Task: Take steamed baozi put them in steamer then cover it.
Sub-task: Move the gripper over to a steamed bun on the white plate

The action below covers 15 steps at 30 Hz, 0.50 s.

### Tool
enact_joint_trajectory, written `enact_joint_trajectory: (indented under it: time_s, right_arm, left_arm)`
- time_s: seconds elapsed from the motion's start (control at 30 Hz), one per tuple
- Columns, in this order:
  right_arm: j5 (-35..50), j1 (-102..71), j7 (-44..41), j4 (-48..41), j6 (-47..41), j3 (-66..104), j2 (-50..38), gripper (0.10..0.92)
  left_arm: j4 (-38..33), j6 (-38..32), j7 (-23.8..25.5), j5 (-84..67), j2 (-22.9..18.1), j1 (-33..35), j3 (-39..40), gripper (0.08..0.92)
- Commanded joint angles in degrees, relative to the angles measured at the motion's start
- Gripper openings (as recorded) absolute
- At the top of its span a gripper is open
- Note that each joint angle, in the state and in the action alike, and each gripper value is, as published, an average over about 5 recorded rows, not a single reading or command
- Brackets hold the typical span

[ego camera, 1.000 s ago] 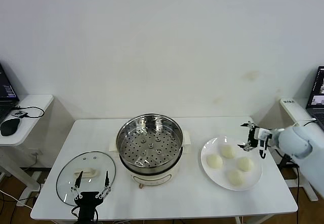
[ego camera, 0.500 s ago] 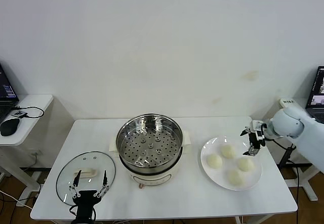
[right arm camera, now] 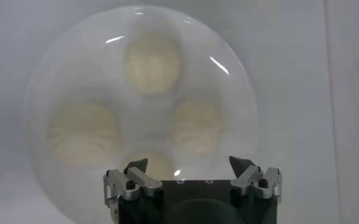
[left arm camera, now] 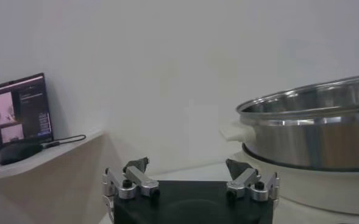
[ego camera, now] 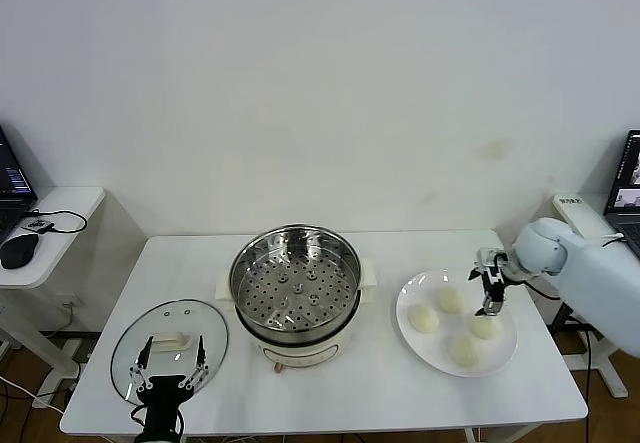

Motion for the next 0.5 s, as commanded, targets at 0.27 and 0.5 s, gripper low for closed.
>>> enact_joint_trajectory:
  time_s: [0.27,0.5]
  right_arm:
    - [-2.3,0.0,0.3,-6.2,0.7,-0.3,6.1,0.823]
    - [-3.1,0.1,0.5,-8.3,0.6,-0.5,7.6,0.809]
  left_arm:
    - [0.2,-0.4,0.0,-0.1,0.1,-0.1,-0.6,0.823]
    - [0.4,-0.5,0.0,-0.2,0.1,-0.3,-0.8,0.823]
